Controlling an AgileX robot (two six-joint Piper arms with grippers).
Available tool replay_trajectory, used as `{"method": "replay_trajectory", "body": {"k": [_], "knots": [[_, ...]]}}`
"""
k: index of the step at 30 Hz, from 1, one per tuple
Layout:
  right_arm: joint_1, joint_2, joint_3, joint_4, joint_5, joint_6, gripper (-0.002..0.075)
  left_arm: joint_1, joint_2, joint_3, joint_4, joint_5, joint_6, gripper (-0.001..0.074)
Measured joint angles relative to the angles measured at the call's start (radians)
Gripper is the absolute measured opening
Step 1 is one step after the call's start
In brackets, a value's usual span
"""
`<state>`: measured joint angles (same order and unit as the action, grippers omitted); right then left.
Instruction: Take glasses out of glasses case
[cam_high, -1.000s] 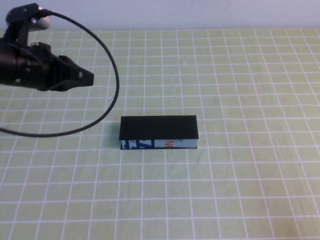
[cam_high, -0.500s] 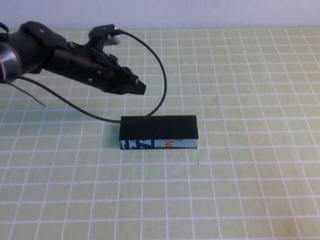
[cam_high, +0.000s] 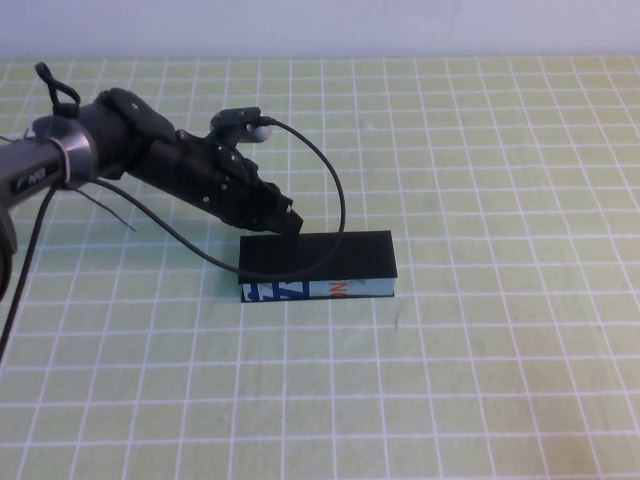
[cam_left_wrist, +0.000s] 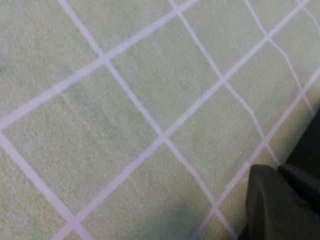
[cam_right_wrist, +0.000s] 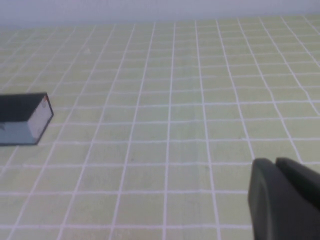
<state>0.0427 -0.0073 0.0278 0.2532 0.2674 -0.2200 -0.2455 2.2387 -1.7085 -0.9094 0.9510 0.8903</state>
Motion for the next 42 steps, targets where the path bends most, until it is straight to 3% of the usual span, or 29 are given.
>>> {"method": "replay_trajectory", "body": {"k": [13, 17, 21, 26, 34, 37, 42], "knots": [[0.0, 0.0, 0.0, 0.465, -0.2, 0.018, -0.0018, 0.0, 0.009, -0.004, 0.016, -0.002, 0.0, -0.0004], [0.0, 0.023, -0.046, 0.553, -0.119, 0.026, -0.0018, 0.0, 0.009, -0.004, 0.02, -0.002, 0.0, -0.0004], [0.0, 0.175, -0.188, 0.545, 0.06, 0.026, -0.0018, 0.0, 0.009, -0.004, 0.022, -0.002, 0.0, -0.0004], [0.0, 0.483, -0.419, 0.418, 0.323, 0.008, -0.0018, 0.0, 0.009, -0.004, 0.026, 0.006, 0.0, -0.0004], [0.003, 0.916, -0.694, 0.381, 0.51, -0.187, -0.0018, 0.0, 0.009, -0.004, 0.031, 0.01, 0.0, -0.0004], [0.054, 1.045, -0.789, 0.388, 0.512, -0.234, -0.0018, 0.002, 0.009, -0.004, 0.031, 0.014, 0.0, -0.0004], [0.244, 1.235, -0.955, 0.336, 0.489, -0.247, -0.0018, 0.02, 0.009, -0.004, 0.032, 0.019, 0.0, -0.0004]]}}
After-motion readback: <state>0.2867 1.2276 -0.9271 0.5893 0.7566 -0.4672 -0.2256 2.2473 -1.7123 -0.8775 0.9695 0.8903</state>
